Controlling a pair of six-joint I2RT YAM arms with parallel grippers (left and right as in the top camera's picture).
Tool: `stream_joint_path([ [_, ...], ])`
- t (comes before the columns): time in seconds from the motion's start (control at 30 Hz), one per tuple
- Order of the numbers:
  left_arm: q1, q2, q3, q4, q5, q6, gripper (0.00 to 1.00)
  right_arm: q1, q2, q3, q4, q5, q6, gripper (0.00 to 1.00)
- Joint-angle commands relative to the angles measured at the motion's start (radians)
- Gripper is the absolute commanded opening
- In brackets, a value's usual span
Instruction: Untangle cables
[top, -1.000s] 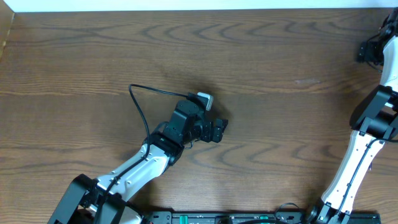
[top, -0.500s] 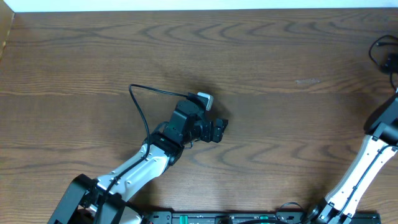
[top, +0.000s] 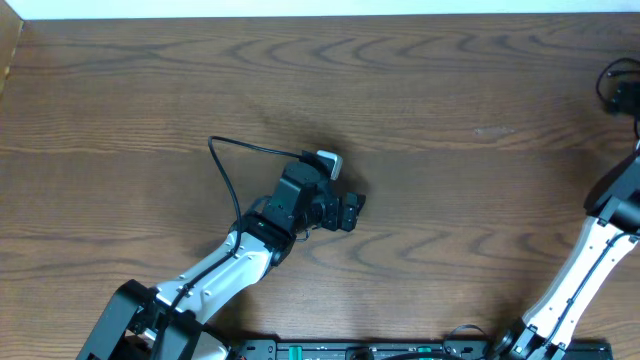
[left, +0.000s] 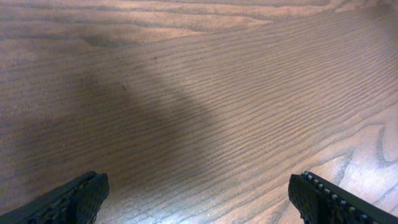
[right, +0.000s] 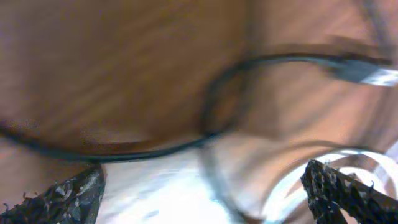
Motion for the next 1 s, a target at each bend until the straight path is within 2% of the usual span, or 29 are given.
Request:
stream_joint_path([
  [0.0,0.003,-0.002,-0.001,-0.018,0.012,0.006,0.98,0.035,0.039,-0.010,-0.046,-0.137,0.027,0.99],
  [0.27,0.003,-0.002,-0.001,-0.018,0.012,0.006,0.98,0.042,-0.110,-0.010,-0.099,-0.103,0.159,0.99],
  [0.37,0.003,-0.002,-0.001,-0.016,0.011,0.006,0.98,0.042,-0.191,-0.010,-0.149,0.030,0.283,0.99],
  [0.43,0.003,-0.002,-0.001,-0.017,0.012,0.005,0.98,0.042,-0.268,-0.010,-0.232,0.195,0.426,0.99],
  [0.67,0.003,-0.008,-0.001,-0.017,0.012,0.005,0.98,0.042,-0.417,-0.010,-0.382,0.388,0.585,0.99],
  [0.83,0.003,-0.057,-0.001,-0.034,0.013,-0.002,0.98,0.042,-0.469,-0.010,-0.474,0.370,0.611,0.99],
  [0.97,0.003,-0.158,-0.001,-0.067,-0.001,0.015,0.98,0.042,-0.492,-0.010,-0.559,0.268,0.612,0.99],
])
